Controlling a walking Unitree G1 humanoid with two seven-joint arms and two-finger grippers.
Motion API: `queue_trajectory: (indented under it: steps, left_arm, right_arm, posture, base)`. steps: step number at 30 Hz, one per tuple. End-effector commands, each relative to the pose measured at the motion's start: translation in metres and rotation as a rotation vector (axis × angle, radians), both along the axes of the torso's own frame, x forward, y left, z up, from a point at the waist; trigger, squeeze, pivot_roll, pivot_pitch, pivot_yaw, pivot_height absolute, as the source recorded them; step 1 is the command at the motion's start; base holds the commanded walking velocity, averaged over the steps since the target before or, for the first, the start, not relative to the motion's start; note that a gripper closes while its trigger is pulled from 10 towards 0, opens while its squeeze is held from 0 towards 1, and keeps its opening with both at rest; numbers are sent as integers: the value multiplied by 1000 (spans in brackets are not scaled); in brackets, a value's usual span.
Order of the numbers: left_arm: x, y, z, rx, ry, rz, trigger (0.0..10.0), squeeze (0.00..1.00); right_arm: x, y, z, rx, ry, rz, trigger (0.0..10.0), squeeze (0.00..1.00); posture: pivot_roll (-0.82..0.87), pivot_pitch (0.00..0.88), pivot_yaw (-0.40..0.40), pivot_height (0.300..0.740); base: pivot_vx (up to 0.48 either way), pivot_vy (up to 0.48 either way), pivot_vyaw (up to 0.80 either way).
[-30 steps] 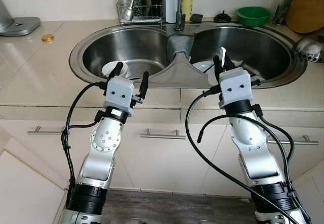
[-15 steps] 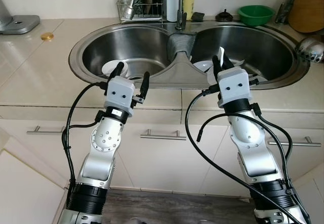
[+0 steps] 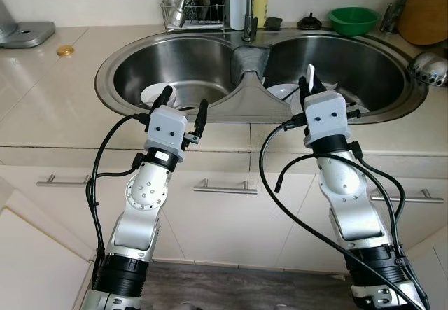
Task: Kitchen organization
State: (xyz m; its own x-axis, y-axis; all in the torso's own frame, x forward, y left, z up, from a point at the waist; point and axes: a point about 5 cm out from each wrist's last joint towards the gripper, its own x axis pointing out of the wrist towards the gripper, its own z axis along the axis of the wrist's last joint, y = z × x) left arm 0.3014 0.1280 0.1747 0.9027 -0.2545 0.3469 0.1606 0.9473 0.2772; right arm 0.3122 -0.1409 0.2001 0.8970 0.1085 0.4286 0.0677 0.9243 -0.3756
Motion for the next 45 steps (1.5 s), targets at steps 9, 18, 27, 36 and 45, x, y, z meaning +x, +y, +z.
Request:
queue_trajectory:
  steps: [9, 18, 27, 36, 45]
  left_arm:
    - [1, -1, 4, 2, -17, -6, 10000, 0]
    - [1, -2, 2, 11, -8, -14, 10000, 0]
    - [1, -4, 2, 8, -9, -22, 10000, 0]
    - [1, -3, 3, 5, -11, -20, 10000, 0]
    - [1, -4, 3, 5, -12, -20, 10000, 0]
  right_arm:
    - [4, -5, -1, 23, 18, -42, 10000, 0]
    - [6, -9, -5, 27, 37, -62, 10000, 0]
    - [13, -19, -9, 36, 79, -118, 10000, 0]
    - [29, -40, -13, 40, 160, -213, 10000, 0]
    - [51, -63, -27, 59, 298, -327, 10000, 0]
  posture:
    - [-101, 24, 43, 740]
    - [-99, 20, 43, 740]
    - [-98, 18, 43, 740]
    - [-95, 25, 39, 740]
    - [-90, 26, 41, 740]
  base:
    - [271, 0, 0]
    - [243, 0, 0]
    - [86, 0, 0]
    - [273, 0, 0]
    - [220, 0, 0]
